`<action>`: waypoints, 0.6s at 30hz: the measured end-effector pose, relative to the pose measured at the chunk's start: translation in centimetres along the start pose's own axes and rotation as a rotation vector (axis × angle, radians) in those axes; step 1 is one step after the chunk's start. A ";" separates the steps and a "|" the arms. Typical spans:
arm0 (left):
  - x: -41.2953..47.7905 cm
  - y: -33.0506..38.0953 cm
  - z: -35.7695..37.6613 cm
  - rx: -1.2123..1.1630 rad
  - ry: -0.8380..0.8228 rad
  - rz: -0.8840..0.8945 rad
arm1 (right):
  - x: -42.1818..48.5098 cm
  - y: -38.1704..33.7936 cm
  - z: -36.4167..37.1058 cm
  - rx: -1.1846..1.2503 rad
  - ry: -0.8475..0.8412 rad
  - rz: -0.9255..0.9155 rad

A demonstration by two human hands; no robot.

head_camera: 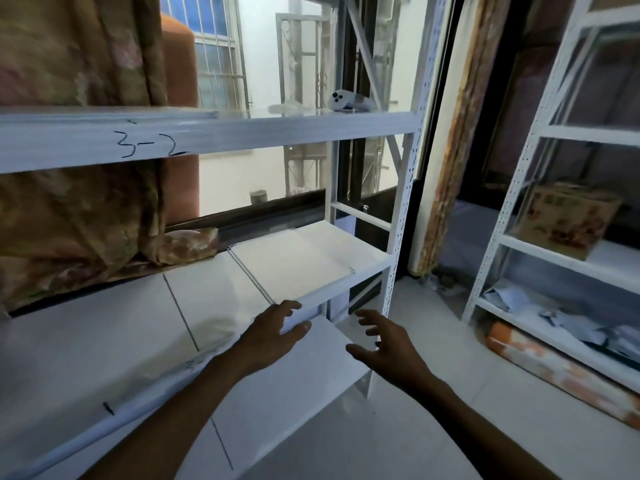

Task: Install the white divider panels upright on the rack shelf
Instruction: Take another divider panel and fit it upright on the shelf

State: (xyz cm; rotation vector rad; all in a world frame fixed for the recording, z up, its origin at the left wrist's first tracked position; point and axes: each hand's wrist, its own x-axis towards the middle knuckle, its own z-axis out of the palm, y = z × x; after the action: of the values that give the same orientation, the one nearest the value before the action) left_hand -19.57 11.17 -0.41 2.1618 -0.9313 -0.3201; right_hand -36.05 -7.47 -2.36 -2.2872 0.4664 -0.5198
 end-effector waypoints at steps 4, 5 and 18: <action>6.2 -0.8 -0.7 -0.021 -0.010 -0.003 | 6.4 1.3 -0.4 -0.046 -0.021 -0.020; 7.7 -1.0 -1.0 -0.016 -0.010 -0.009 | 8.2 1.5 -0.5 -0.041 -0.015 -0.019; 19.1 -4.6 -2.9 0.042 0.019 -0.056 | 21.4 4.6 1.9 -0.017 -0.068 -0.042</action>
State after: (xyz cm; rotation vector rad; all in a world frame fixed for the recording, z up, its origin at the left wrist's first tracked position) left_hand -2.31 1.33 -0.57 2.2293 -0.8750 -0.3092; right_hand -17.63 -19.52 -2.07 -2.3279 0.3910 -0.4588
